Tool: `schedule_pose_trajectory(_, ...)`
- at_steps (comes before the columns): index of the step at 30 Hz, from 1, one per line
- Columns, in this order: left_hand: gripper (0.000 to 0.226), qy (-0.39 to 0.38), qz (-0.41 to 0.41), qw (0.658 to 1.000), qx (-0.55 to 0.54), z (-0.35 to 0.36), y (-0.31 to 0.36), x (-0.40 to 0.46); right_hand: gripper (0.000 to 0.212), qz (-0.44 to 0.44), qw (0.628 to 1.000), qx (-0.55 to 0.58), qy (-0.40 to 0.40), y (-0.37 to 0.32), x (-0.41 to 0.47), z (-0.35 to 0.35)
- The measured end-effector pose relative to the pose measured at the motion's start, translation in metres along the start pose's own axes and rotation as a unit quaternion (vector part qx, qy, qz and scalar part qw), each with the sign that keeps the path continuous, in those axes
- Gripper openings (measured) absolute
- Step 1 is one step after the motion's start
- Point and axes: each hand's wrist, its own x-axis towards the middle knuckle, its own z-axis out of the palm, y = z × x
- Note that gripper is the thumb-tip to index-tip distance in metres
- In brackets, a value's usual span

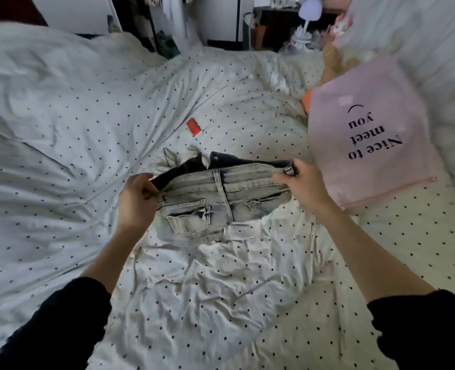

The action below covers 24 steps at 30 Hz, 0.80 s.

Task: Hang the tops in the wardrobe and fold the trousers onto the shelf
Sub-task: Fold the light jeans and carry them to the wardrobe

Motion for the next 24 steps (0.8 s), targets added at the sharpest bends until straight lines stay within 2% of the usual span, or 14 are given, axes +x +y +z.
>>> schedule_pose_trajectory(4,0.025,0.030,0.032,0.999,-0.005,-0.035,0.009,-0.007,0.022,-0.066,0.996,0.010,0.052,-0.024,-0.020,0.009)
schedule_pose_trajectory(7,0.035,0.015,0.044,0.999,-0.006,-0.038,-0.015,-0.035,0.018,-0.110,0.987,-0.093,0.067,-0.003,-0.049,0.026)
schedule_pose_trajectory(9,0.044,-0.035,0.026,0.999,0.019,-0.026,-0.048,-0.070,0.016,-0.113,0.976,-0.183,0.031,0.032,-0.078,0.043)
schedule_pose_trajectory(11,0.039,-0.129,-0.023,0.988,0.086,-0.012,-0.083,-0.112,0.020,-0.036,0.953,-0.289,-0.080,0.070,-0.109,0.060)
schedule_pose_trajectory(12,0.035,-0.204,-0.049,0.971,0.117,-0.005,-0.101,-0.132,0.022,0.020,0.930,-0.332,-0.155,0.086,-0.124,0.068)
schedule_pose_trajectory(14,0.021,-0.387,-0.115,0.905,0.131,0.006,-0.130,-0.171,0.028,0.094,0.894,-0.340,-0.276,0.112,-0.150,0.083)
schedule_pose_trajectory(15,0.013,-0.454,-0.156,0.869,0.120,0.010,-0.140,-0.186,0.031,0.103,0.888,-0.329,-0.305,0.118,-0.157,0.090)
schedule_pose_trajectory(16,0.016,-0.479,-0.188,0.851,0.103,0.013,-0.146,-0.196,0.035,0.099,0.886,-0.318,-0.321,0.118,-0.161,0.096)
schedule_pose_trajectory(17,0.022,-0.464,-0.219,0.855,0.082,0.016,-0.152,-0.202,0.038,0.088,0.888,-0.309,-0.329,0.116,-0.162,0.103)
schedule_pose_trajectory(19,0.031,-0.381,-0.285,0.878,0.056,0.017,-0.156,-0.206,0.045,0.054,0.897,-0.293,-0.326,0.108,-0.165,0.120)
schedule_pose_trajectory(21,0.038,-0.323,-0.327,0.887,0.037,0.018,-0.160,-0.203,0.048,0.005,0.899,-0.294,-0.323,0.100,-0.168,0.138)
schedule_pose_trajectory(24,0.048,-0.303,-0.349,0.886,0.035,0.025,-0.175,-0.194,0.052,-0.044,0.874,-0.317,-0.366,0.097,-0.174,0.174)
